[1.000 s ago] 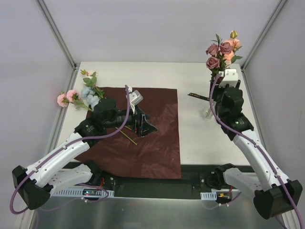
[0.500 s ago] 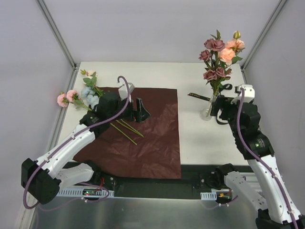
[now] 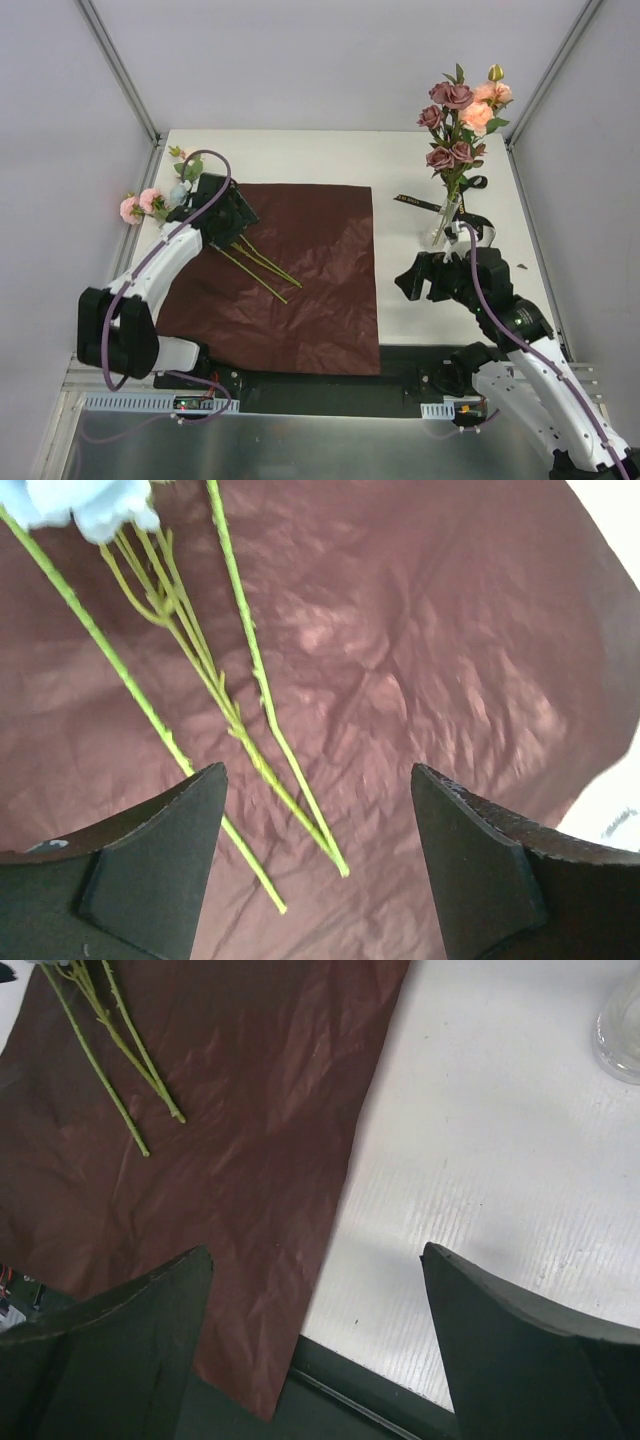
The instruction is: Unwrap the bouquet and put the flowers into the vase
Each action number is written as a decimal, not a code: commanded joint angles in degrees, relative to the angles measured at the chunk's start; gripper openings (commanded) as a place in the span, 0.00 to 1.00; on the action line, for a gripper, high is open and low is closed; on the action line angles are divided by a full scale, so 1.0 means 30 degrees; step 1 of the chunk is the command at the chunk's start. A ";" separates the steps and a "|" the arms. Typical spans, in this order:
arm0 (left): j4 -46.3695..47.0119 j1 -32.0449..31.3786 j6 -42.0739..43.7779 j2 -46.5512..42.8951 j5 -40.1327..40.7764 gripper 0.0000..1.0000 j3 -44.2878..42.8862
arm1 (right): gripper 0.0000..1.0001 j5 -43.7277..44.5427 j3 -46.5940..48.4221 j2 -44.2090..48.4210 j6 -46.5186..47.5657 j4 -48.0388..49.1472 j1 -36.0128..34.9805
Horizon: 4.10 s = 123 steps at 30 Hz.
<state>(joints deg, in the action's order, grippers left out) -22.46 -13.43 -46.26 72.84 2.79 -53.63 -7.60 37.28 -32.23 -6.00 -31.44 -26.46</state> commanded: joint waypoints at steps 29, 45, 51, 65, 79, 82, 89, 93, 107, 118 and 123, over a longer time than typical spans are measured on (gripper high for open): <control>-0.6635 0.0317 -0.5498 1.3044 0.5662 0.40 -0.8726 | 0.88 0.1535 0.1198 0.3096 0.0272 -0.2791 -0.0146; -0.6373 -0.1906 -0.2195 0.6076 0.7771 0.00 -0.8871 | 0.88 0.2384 0.1372 0.2073 -0.0140 -0.2792 -0.0146; -0.4383 -0.4252 0.1438 0.3263 0.5144 0.00 -0.9285 | 0.88 0.1977 0.2485 0.0754 -0.0284 -0.2001 -0.0175; 0.4202 -0.4517 0.3848 -0.3125 -0.8221 0.00 0.0171 | 0.89 -0.1313 0.0669 -0.5651 -1.0240 0.8688 -0.1870; 0.6108 -0.4605 0.3437 -0.6613 -0.9688 0.00 0.5216 | 0.78 0.1038 0.6613 -1.6993 -1.8211 1.1945 -0.6180; 0.6226 -0.4605 0.3409 -0.7052 -0.9806 0.00 0.5802 | 0.73 0.1651 0.7583 -1.8285 -1.8652 1.1916 -0.6531; 0.6285 -0.4605 0.3701 -0.8633 -0.9483 0.00 0.7005 | 0.54 0.2298 0.8316 -2.0310 -1.9854 1.1916 -0.6709; 0.6285 -0.4605 0.3496 -0.9160 -0.9806 0.00 0.7415 | 0.36 0.2268 0.8492 -2.0751 -1.9682 1.1887 -0.6562; 0.4033 -0.4576 0.5517 -1.0977 -1.0012 0.60 0.5866 | 0.01 0.0661 1.3676 -1.8792 -0.5059 0.7732 -0.7118; 0.3619 -0.4547 0.5781 -1.0981 -0.8635 0.76 0.3697 | 0.01 0.4839 1.3678 -0.9309 0.8465 0.3831 -0.8027; 0.3793 -0.4547 0.5577 -0.9547 -0.8868 0.76 0.3169 | 0.01 1.0992 1.3561 -0.6371 1.1163 0.5057 -0.7851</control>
<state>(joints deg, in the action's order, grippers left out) -11.68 -27.03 -30.37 41.25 -24.64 -41.43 9.50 76.62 -56.10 14.83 -18.22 -50.63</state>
